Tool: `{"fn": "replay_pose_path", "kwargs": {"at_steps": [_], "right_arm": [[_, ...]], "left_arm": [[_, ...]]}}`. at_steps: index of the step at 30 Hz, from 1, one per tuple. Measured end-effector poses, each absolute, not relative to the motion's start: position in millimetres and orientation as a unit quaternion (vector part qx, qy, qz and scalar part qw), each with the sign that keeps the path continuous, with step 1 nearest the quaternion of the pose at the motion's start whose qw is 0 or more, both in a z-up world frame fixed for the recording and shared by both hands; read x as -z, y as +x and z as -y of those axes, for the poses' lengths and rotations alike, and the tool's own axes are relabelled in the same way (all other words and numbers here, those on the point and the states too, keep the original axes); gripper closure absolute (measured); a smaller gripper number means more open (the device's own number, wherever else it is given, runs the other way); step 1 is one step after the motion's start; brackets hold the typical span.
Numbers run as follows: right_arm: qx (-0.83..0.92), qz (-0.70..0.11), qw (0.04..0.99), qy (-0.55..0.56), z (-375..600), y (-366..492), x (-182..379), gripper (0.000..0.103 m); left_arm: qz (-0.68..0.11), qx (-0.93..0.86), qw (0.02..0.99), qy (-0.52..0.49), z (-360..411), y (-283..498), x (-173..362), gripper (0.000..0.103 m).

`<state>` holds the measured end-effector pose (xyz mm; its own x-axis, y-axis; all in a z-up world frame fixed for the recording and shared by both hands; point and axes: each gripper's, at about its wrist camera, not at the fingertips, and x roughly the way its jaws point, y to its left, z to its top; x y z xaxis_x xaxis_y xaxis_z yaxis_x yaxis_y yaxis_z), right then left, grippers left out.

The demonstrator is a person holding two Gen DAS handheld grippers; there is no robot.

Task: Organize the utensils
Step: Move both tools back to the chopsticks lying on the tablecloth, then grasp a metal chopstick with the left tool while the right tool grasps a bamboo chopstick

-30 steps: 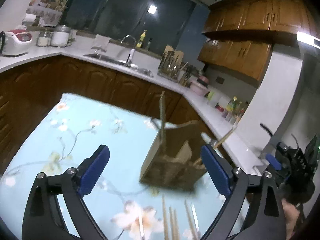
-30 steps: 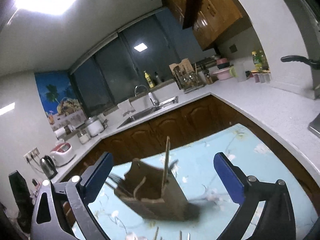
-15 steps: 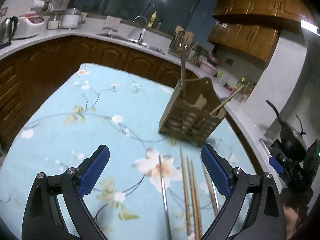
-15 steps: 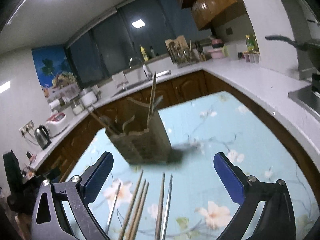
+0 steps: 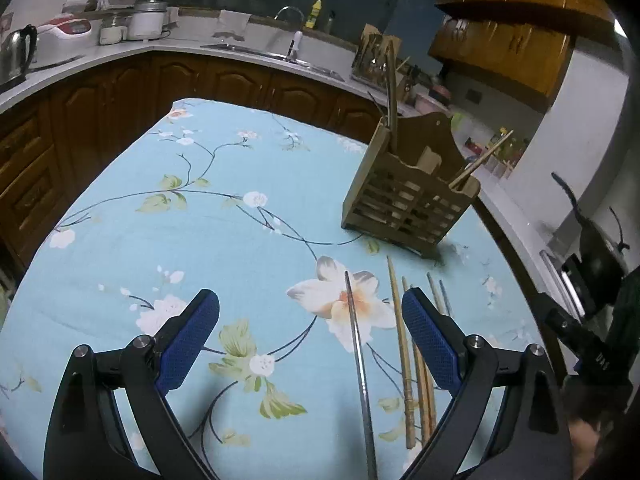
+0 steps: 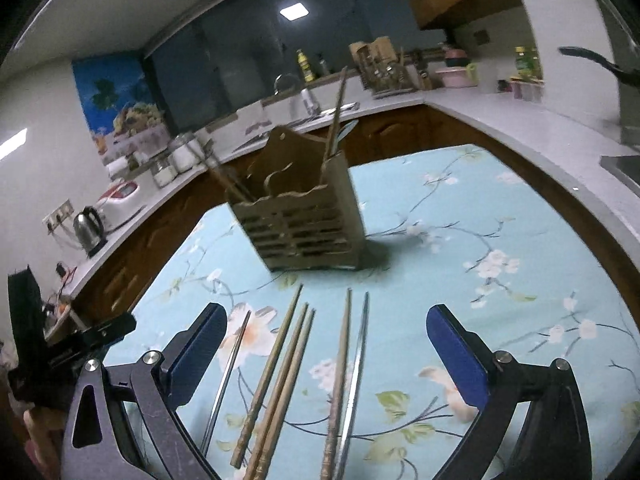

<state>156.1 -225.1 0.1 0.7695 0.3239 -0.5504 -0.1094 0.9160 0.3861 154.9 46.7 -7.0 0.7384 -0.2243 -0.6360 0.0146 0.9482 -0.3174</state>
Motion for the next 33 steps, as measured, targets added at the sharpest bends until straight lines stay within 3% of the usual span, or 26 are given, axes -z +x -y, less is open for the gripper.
{"fn": "replay_pose_path", "kwargs": {"at_steps": [4,5,7,11,16,24,27,33], "right_arm": [[-0.130,-0.349,0.914,0.161,213,170,11,0.020],[-0.132,-0.357,0.911,0.161,210,173,14,0.023],[-0.140,-0.373,0.903,0.159,203,182,22,0.039],[-0.156,-0.408,0.886,0.155,185,202,38,0.057],[-0.162,-0.448,0.868,0.142,171,226,63,0.081],[-0.161,-0.470,0.861,0.107,161,247,75,0.087],[-0.165,-0.476,0.859,0.087,159,249,74,0.088],[-0.171,-0.487,0.854,0.064,155,256,74,0.087]], "left_arm": [[-0.380,0.071,0.913,-0.130,-39,169,13,0.009],[-0.384,0.073,0.912,-0.126,-37,172,14,0.012],[-0.400,0.081,0.906,-0.111,-30,182,19,0.018],[-0.424,0.095,0.895,-0.098,-19,199,31,0.032],[-0.450,0.113,0.882,-0.079,-3,221,44,0.042],[-0.482,0.124,0.866,-0.053,17,251,63,0.051],[-0.495,0.129,0.858,-0.040,24,259,71,0.062],[-0.488,0.128,0.863,-0.017,30,265,71,0.066]]}}
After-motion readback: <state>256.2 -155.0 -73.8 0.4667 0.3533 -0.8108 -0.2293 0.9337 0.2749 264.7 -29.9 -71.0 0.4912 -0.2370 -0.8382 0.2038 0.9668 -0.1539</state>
